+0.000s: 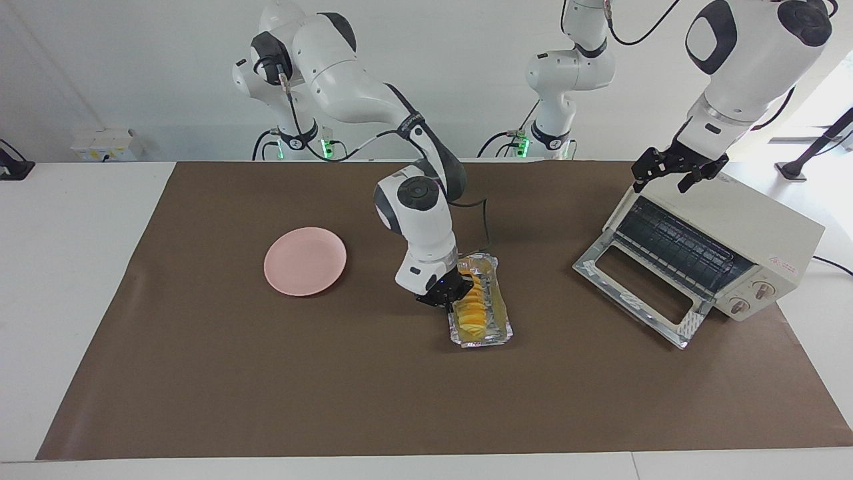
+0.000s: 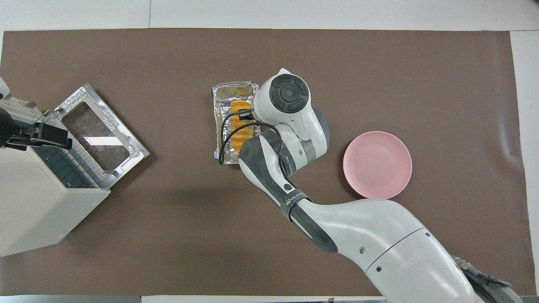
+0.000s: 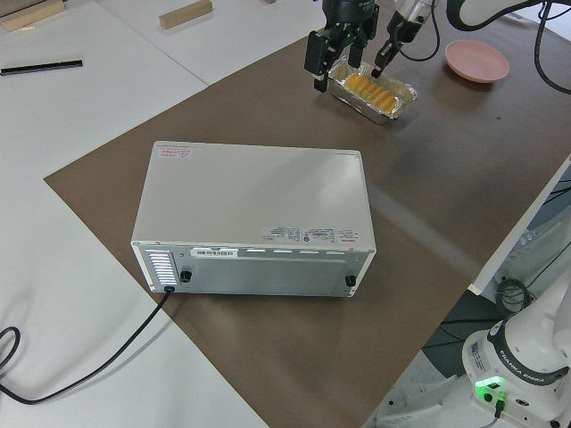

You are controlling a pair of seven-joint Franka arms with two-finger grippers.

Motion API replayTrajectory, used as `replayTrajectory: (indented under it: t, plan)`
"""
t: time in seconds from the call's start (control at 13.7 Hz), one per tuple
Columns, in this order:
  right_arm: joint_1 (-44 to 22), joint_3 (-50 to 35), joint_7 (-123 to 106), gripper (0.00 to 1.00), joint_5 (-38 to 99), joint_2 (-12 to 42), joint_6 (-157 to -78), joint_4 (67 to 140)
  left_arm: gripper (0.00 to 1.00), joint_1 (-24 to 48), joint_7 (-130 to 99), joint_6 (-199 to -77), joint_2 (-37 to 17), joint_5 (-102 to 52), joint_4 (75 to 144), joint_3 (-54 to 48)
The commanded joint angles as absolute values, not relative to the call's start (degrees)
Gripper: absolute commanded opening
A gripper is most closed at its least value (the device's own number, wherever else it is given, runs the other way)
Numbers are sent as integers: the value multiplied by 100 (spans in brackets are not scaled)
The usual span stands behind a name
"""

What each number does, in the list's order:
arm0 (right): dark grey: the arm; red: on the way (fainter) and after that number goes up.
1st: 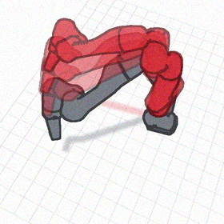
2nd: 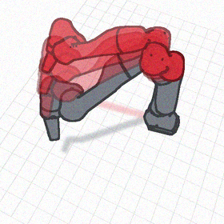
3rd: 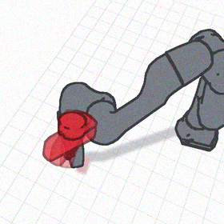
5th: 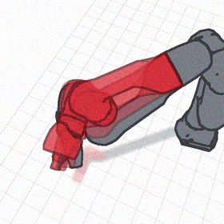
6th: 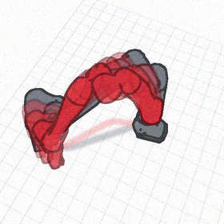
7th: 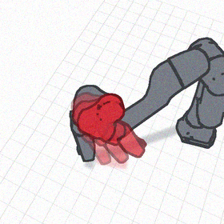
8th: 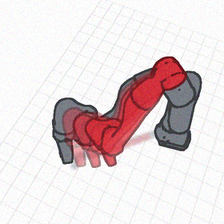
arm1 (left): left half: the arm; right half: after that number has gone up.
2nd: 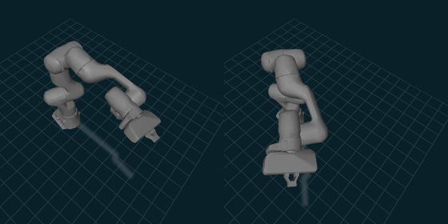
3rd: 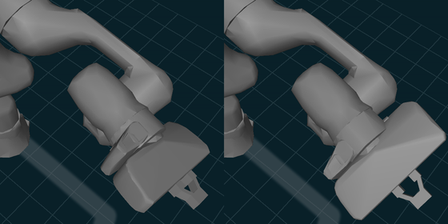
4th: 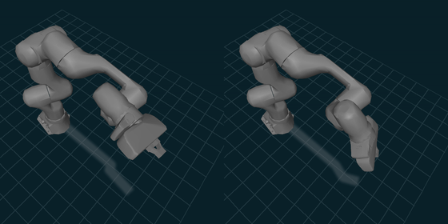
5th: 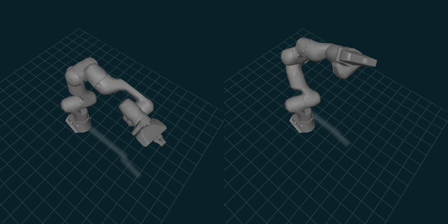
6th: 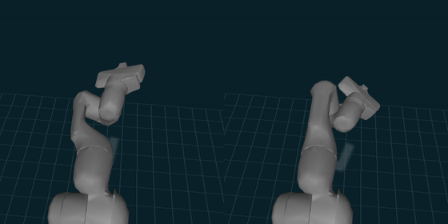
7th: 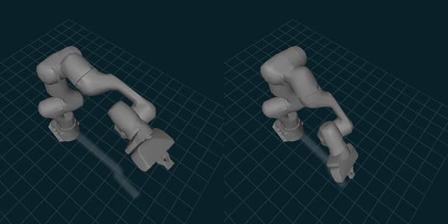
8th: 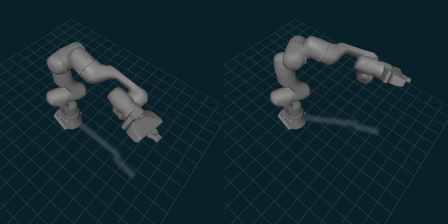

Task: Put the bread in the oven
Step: 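Push the foil tray with the right gripper toward the toaster oven, then reach the left gripper to the foil tray while the right gripper withdraws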

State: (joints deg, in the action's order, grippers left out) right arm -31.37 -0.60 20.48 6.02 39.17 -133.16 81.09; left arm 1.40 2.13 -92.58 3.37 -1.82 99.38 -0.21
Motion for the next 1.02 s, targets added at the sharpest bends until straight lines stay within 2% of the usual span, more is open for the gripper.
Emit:
replayTrajectory:
  t: [0.0, 0.22, 0.44, 0.58, 0.8, 0.95]
  plan:
    - [-3181, -70, 2092, 100, 729, 3604, -13430, 8561, 100, 254, 176, -9289, 527, -264, 10089, -44]
    - [-3190, -70, 2592, 100, 747, 3595, -13080, 8307, 100, 702, -269, -9553, 519, -255, 10117, -53]
    - [-3033, -36, 2602, 100, 730, 3630, -11912, 7639, 100, 1264, -738, -9711, 361, -255, 10081, -61]
    - [-2752, -53, 2584, 100, 738, 3595, -11629, 7454, 100, 1563, -852, -9983, 246, -264, 10099, -70]
    - [-2260, -44, 2532, 100, 747, 3332, -11610, 7427, 100, 2064, -1167, -10160, 19, -264, 10072, -88]
    - [-1787, -27, 2104, 100, 712, 3121, -11305, 7471, 100, 2599, -1921, -10467, -463, -246, 9872, -88]
